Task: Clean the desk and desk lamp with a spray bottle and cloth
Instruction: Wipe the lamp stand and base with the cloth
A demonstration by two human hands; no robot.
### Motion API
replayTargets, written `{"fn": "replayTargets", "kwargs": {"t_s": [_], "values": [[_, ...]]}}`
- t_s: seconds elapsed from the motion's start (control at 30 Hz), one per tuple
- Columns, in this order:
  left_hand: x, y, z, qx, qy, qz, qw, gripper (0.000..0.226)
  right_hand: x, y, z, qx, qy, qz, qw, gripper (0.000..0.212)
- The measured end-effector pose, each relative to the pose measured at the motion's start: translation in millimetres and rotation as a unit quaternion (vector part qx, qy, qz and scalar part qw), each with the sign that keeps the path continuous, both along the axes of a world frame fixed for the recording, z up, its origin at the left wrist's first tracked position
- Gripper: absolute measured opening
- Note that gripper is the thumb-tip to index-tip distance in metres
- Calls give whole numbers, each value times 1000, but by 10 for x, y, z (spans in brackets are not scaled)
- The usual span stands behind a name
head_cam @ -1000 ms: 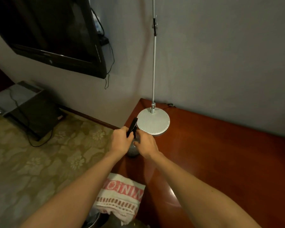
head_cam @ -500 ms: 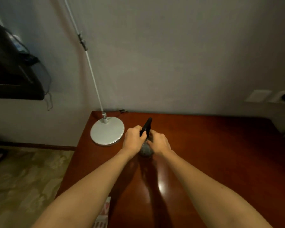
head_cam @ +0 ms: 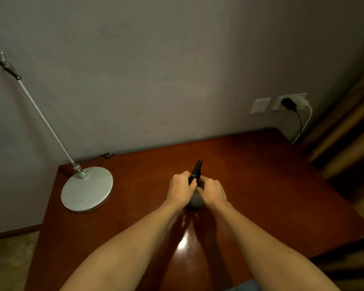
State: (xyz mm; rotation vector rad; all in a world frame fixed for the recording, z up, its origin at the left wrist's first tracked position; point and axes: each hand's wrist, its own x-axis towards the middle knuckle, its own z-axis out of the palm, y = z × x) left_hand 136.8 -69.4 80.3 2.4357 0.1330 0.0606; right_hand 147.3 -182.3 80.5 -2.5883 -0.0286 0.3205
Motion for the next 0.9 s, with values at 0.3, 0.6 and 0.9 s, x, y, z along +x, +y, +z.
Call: {"fn": "replayTargets", "kwargs": {"t_s": [0.3,0.6,0.9], "values": [[-111,-70,-24,21,6,-49,999,17,-267,-70,-82,-37,21,-21,999,44],[-514,195,-196,51,19,0,999,33,-646,184,-160,-147,33,73,986,22],[-841,1379,-123,111,39,161,980,34,-590,1153,-123,-132,-19,240,962,36]]}}
